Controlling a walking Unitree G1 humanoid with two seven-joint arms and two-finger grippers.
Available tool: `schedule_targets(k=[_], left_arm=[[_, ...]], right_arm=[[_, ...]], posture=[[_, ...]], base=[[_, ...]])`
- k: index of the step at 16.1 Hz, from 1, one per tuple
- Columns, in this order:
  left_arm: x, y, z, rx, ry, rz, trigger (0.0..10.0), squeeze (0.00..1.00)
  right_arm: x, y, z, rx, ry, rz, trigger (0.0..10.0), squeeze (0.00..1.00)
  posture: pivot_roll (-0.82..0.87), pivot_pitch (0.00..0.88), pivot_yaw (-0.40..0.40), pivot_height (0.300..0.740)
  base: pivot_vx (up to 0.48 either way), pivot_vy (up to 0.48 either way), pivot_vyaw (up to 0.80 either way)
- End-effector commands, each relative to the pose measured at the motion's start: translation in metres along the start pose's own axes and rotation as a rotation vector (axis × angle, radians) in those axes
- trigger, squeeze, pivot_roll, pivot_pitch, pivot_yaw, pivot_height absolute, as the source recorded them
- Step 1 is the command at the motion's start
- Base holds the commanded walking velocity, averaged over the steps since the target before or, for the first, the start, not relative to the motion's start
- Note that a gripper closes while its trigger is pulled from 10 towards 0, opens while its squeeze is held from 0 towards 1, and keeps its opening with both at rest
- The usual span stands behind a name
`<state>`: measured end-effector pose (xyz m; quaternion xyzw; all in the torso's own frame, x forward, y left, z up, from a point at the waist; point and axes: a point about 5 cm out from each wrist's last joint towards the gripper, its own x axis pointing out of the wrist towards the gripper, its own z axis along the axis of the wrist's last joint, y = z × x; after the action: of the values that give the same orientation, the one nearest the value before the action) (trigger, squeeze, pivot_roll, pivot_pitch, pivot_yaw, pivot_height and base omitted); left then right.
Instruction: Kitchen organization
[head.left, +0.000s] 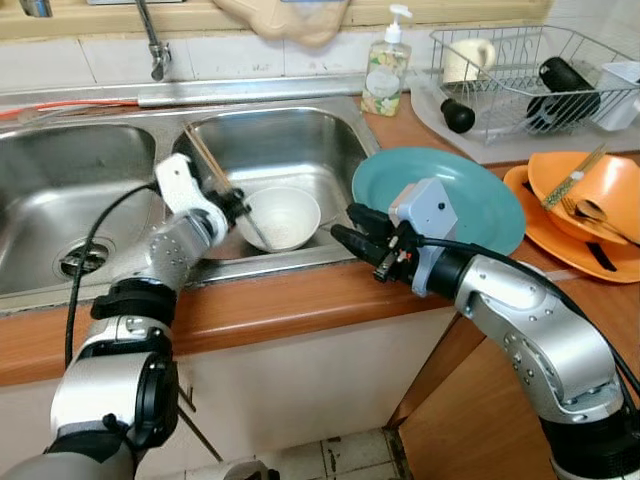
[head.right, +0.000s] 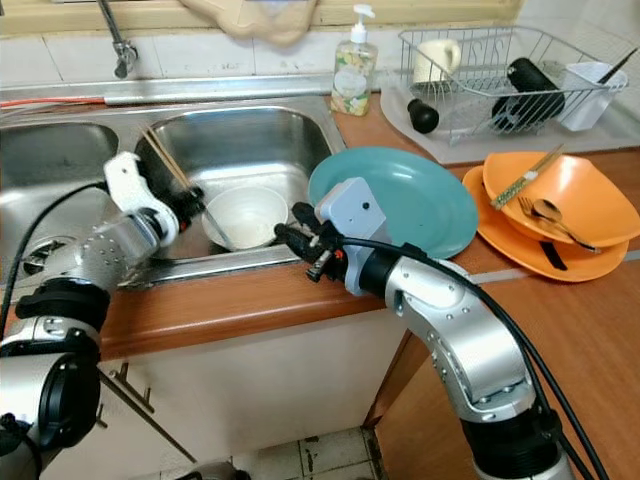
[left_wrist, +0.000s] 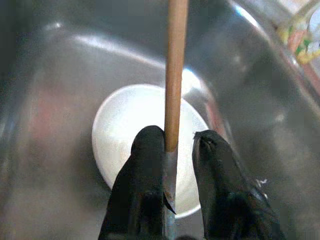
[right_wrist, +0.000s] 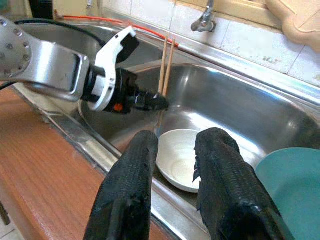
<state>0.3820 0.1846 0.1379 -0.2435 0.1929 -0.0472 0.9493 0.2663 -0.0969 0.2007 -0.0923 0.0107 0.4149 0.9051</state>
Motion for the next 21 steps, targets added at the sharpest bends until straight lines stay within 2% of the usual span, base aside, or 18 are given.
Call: schedule_targets(k=[1, 7, 8, 9, 14, 16, 18, 21], left_arm=[[0.002, -0.006, 0.004, 0.029, 0.006, -0.013, 10.0, 1.0], [0.0, -0.001, 0.007, 0.128, -0.002, -0.016, 10.0, 1.0], [-0.001, 0.0, 0.006, 0.129, 0.003, -0.022, 10.0, 1.0], [-0.002, 0.001, 0.004, 0.126, 0.011, -0.028, 10.0, 1.0], [-0.004, 0.003, 0.001, 0.13, 0.029, -0.05, 10.0, 1.0], [-0.005, 0.0, 0.007, 0.194, -0.002, -0.069, 10.0, 1.0], [-0.009, -0.011, 0.014, 0.261, -0.078, -0.152, 10.0, 1.0], [-0.022, -0.022, 0.016, 0.351, -0.165, -0.275, 10.0, 1.0]], right_arm=[[-0.001, 0.0, 0.001, -0.007, 0.006, -0.02, 10.0, 0.0], [0.0, -0.008, 0.0, 0.028, 0.02, -0.094, 10.0, 0.0], [0.0, -0.011, -0.001, 0.056, 0.021, -0.112, 10.0, 0.88], [-0.001, -0.012, -0.001, 0.075, 0.012, -0.125, 10.0, 1.0], [-0.001, -0.014, -0.001, 0.096, 0.009, -0.151, 10.0, 1.0], [-0.002, -0.015, -0.001, 0.105, 0.004, -0.163, 10.0, 1.0], [-0.004, -0.016, 0.0, 0.112, 0.002, -0.183, 10.0, 1.0], [-0.015, -0.026, -0.004, 0.134, 0.035, -0.305, 10.0, 1.0]], posture=[[-0.06, 0.0, 0.052, 0.74], [-0.05, 0.0, 0.041, 0.74], [-0.05, 0.0, 0.038, 0.74], [-0.05, 0.0, 0.037, 0.74], [-0.04, 0.0, 0.039, 0.74], [-0.04, 0.0, 0.042, 0.74], [-0.04, 0.0, 0.046, 0.74], [-0.04, 0.0, 0.045, 0.74]], base=[[0.0, 0.0, 0.0], [0.0, 0.0, 0.0], [0.0, 0.0, 0.0], [0.0, 0.0, 0.0], [0.0, 0.0, 0.0], [0.0, 0.0, 0.0], [0.0, 0.0, 0.0], [0.0, 0.0, 0.0]])
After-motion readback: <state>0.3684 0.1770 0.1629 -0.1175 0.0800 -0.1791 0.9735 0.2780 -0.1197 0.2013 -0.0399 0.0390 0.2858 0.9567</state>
